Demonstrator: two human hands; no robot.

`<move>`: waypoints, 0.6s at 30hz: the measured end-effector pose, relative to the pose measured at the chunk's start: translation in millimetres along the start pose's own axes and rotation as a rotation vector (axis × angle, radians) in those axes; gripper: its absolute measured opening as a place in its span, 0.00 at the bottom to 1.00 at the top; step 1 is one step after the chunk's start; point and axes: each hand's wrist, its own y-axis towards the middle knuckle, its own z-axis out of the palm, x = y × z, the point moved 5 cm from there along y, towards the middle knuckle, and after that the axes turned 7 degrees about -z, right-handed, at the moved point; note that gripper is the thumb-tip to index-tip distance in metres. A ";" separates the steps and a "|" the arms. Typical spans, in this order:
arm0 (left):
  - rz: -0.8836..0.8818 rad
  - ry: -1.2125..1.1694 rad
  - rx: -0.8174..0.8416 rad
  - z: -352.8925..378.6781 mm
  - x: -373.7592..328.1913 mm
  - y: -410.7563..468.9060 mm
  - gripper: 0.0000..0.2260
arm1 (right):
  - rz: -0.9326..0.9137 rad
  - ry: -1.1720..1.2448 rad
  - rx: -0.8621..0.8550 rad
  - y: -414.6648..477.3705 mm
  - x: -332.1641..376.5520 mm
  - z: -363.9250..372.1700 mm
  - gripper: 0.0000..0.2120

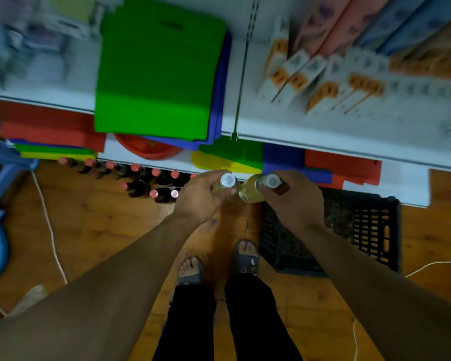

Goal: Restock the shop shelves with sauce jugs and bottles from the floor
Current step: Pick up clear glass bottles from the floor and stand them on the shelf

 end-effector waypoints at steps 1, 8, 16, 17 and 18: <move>0.012 -0.013 -0.017 -14.6 -15.4 -12.6 0.17 | -0.016 0.005 -0.024 -5.3 16.0 -14.9 0.12; 0.184 -0.001 -0.088 -113.2 -129.5 -93.0 0.19 | -0.164 -0.039 -0.196 -33.2 138.3 -121.3 0.08; 0.447 -0.037 -0.144 -210.1 -236.3 -161.2 0.20 | -0.261 -0.037 -0.423 -54.3 247.3 -229.0 0.07; 0.486 -0.027 -0.156 -220.1 -248.2 -168.6 0.20 | -0.276 -0.027 -0.445 -56.3 258.8 -240.9 0.07; 0.520 -0.018 -0.166 -229.9 -260.4 -175.4 0.21 | -0.293 -0.019 -0.471 -57.8 269.8 -253.1 0.07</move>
